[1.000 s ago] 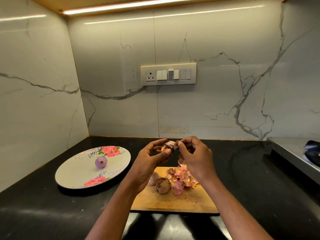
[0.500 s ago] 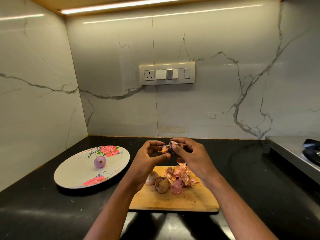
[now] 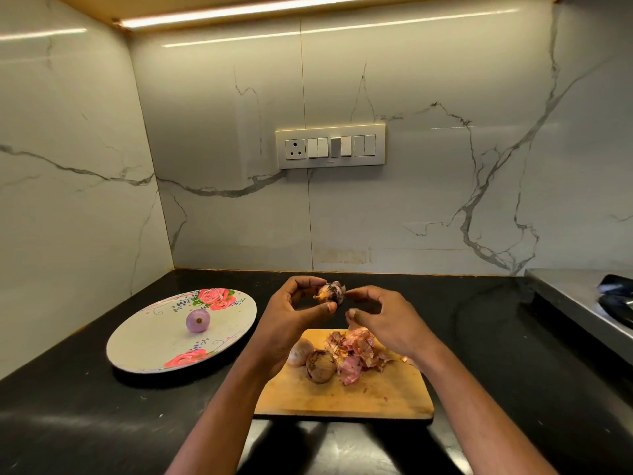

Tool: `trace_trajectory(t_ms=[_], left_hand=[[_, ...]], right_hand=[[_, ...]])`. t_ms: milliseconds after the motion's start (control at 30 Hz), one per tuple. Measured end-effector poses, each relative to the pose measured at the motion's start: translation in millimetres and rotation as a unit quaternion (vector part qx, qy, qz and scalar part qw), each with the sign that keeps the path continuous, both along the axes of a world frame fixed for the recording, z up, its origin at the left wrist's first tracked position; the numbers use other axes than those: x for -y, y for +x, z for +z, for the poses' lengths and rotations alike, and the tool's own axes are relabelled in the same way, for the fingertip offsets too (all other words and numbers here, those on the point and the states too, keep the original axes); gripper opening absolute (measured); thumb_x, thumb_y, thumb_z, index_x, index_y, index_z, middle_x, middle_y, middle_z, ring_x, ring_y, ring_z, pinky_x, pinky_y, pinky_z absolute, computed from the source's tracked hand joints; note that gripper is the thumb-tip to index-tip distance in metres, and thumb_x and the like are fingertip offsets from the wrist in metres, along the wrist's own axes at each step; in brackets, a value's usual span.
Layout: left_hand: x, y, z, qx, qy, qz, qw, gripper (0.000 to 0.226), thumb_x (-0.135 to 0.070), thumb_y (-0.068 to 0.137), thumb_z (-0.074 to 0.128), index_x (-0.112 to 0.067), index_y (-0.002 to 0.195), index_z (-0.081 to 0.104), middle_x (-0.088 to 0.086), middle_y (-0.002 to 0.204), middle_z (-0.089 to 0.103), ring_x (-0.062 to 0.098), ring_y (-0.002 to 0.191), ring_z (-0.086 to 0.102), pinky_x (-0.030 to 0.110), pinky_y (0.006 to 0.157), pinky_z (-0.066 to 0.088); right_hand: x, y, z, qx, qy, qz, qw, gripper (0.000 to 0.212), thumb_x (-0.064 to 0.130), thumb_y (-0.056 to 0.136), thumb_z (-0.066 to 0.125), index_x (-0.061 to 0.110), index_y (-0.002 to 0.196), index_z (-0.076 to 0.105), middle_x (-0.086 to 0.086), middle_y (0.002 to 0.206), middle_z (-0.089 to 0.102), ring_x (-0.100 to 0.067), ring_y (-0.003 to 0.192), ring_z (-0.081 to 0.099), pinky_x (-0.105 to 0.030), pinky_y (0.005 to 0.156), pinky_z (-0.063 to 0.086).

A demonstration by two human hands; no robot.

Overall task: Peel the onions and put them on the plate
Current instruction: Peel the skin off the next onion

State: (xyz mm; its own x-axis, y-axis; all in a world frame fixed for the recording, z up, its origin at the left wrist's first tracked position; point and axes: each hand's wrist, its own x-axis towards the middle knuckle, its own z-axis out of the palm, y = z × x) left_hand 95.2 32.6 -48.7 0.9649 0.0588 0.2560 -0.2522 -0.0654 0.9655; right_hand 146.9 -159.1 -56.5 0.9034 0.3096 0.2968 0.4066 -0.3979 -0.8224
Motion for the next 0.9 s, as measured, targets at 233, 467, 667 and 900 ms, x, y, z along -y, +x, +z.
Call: trace_trajectory(t_ms=[233, 467, 667, 900], left_hand=[[2.2, -2.5, 1.7, -0.006, 0.008, -0.015, 1.0, 0.036, -0.01, 0.085, 0.075, -0.032, 0.114, 0.071, -0.006, 0.118, 0.068, 0.019, 0.117, 0.062, 0.048, 0.106, 0.048], [7.2, -5.6, 3.3, -0.006, -0.008, -0.033, 0.999, 0.045, -0.025, 0.073, 0.079, -0.03, 0.117, 0.071, -0.008, 0.114, 0.071, 0.011, 0.113, 0.064, 0.037, 0.102, 0.05], [8.8, -5.1, 3.6, 0.011, 0.003, -0.02, 1.0, 0.046, -0.024, 0.075, 0.078, -0.028, 0.12, 0.069, -0.009, 0.11, 0.073, 0.001, 0.103, 0.066, 0.021, 0.086, 0.049], [6.3, -3.7, 3.5, 0.023, 0.001, -0.004, 1.0, 0.048, -0.029, 0.073, 0.079, -0.029, 0.12, 0.068, -0.009, 0.113, 0.072, 0.005, 0.108, 0.065, 0.032, 0.096, 0.051]], right_hand=[[-2.8, -10.3, 12.0, -0.046, 0.199, 0.073, 0.976, 0.025, 0.031, 0.096, 0.064, 0.034, 0.119, 0.071, 0.006, 0.113, 0.071, -0.01, 0.111, 0.065, -0.032, 0.086, 0.06], [-7.8, -13.8, 10.1, -0.066, 0.27, 0.068, 0.958, 0.015, 0.018, 0.093, 0.068, 0.018, 0.104, 0.077, -0.002, 0.097, 0.076, -0.016, 0.094, 0.072, -0.022, 0.075, 0.056], [-9.6, -10.5, 6.6, -0.047, 0.255, 0.036, 0.965, 0.013, 0.008, 0.092, 0.068, 0.014, 0.104, 0.07, -0.006, 0.092, 0.075, -0.017, 0.085, 0.074, -0.022, 0.07, 0.058], [-3.6, -3.8, -1.9, 0.078, -0.039, -0.061, 0.994, 0.018, 0.017, 0.093, 0.069, 0.027, 0.108, 0.072, 0.013, 0.101, 0.069, -0.002, 0.095, 0.064, -0.009, 0.075, 0.048]])
